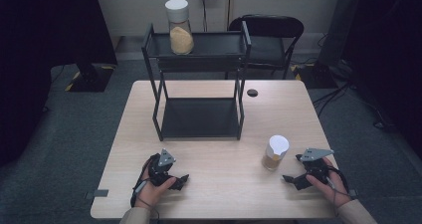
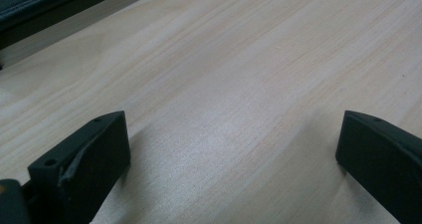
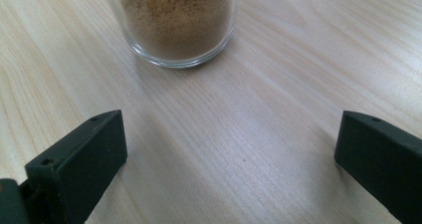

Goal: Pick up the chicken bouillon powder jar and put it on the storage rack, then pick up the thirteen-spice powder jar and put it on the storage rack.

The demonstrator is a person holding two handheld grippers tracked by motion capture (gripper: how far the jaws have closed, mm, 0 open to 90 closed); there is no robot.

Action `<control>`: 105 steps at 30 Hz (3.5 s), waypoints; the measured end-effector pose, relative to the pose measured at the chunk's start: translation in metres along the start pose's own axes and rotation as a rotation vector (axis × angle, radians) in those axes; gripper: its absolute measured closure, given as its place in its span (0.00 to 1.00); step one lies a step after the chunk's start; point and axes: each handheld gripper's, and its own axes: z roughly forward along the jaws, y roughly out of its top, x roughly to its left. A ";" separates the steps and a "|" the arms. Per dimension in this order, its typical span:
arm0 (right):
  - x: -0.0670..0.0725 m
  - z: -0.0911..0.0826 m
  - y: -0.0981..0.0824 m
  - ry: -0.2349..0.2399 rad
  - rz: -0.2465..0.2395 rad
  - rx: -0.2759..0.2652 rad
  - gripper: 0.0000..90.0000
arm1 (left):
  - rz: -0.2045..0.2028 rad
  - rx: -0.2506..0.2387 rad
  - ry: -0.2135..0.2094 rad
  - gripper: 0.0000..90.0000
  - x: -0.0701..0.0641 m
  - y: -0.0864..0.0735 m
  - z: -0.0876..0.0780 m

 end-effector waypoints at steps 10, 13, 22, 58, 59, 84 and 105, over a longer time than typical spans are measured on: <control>0.001 0.000 -0.001 -0.005 0.003 -0.002 0.00 | 0.000 0.000 0.000 0.00 0.000 0.000 0.000; 0.001 -0.001 -0.001 -0.004 0.004 -0.001 0.00 | 0.000 0.000 0.000 0.00 0.000 0.000 0.000; -0.001 -0.004 0.000 -0.007 0.008 -0.008 0.02 | 0.000 0.000 -0.001 0.00 0.000 0.000 0.000; 0.011 -0.001 0.022 0.023 -0.046 -0.102 0.01 | 0.000 0.000 0.000 0.00 0.000 0.000 0.000; 0.011 -0.001 0.021 0.025 -0.043 -0.108 0.01 | 0.000 0.000 0.000 0.00 0.000 0.000 0.000; -0.009 0.021 0.018 0.102 -0.056 -0.278 0.20 | 0.000 0.001 0.000 0.00 0.000 0.000 0.000; -0.005 0.025 0.026 0.129 -0.108 -0.306 0.34 | 0.000 0.001 0.000 0.00 0.000 0.000 0.000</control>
